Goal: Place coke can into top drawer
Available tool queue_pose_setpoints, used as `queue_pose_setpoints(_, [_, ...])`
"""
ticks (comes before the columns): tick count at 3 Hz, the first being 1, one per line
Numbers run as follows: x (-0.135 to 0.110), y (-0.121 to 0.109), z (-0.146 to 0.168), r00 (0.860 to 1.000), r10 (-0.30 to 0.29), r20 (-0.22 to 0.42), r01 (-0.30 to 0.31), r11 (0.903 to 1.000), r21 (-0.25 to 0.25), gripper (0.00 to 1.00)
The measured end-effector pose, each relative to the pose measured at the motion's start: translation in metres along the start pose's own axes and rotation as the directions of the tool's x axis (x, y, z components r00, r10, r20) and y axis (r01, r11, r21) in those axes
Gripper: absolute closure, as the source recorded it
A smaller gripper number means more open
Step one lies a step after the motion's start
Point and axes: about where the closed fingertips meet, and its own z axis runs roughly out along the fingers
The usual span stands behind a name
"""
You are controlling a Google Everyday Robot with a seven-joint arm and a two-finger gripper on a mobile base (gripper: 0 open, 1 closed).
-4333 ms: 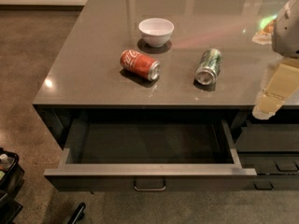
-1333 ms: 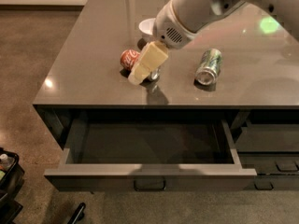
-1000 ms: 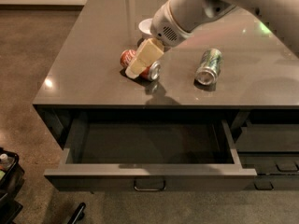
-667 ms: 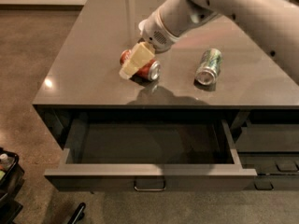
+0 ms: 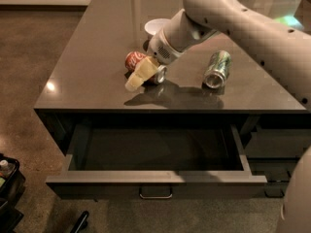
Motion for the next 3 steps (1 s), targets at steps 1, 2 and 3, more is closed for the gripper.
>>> queue_pose_setpoints(1, [0.0003,0.0000,0.0005,1.000,0.001,0.000,-0.001,1.0000,-0.001,0.19])
queue_pose_setpoints(2, [0.0003,0.0000,0.0006,1.000,0.001,0.000,-0.001,1.0000,-0.001,0.42])
queue_pose_setpoints(3, [0.0003,0.0000,0.0006,1.000,0.001,0.000,-0.001,1.0000,-0.001,0.65])
